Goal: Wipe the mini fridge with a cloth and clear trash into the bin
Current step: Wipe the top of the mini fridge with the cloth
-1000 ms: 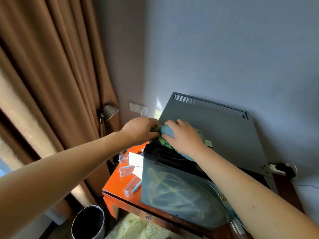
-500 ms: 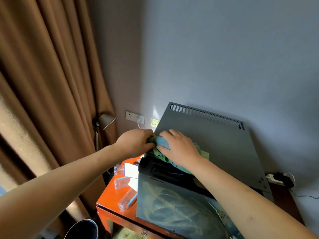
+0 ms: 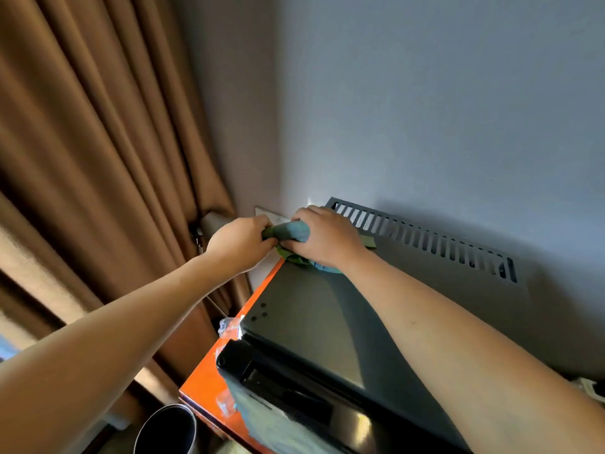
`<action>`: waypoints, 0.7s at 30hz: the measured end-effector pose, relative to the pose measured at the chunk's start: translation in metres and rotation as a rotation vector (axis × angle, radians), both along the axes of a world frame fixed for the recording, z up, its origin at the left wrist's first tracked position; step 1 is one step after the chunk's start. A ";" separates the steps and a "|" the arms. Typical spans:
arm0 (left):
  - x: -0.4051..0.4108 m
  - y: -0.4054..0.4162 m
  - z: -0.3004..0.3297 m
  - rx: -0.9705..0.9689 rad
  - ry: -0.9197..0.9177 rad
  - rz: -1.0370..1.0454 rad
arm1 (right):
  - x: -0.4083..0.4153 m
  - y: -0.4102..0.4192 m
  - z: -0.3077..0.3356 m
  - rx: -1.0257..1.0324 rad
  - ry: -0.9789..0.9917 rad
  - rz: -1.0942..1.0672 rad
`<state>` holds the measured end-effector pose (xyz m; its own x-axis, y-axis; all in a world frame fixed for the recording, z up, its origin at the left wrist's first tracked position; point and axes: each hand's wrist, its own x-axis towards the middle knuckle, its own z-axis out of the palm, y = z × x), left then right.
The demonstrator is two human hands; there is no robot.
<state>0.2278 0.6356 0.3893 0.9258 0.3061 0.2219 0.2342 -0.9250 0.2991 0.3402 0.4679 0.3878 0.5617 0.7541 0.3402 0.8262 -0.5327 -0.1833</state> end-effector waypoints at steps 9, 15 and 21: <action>0.073 0.005 -0.010 -0.038 -0.014 0.132 | 0.090 0.022 -0.005 0.001 -0.066 -0.003; 0.103 0.000 -0.016 -0.043 -0.031 0.166 | 0.130 0.025 0.000 -0.042 0.005 0.045; 0.107 -0.003 -0.009 0.005 -0.002 0.177 | 0.127 0.017 0.003 -0.056 0.139 -0.006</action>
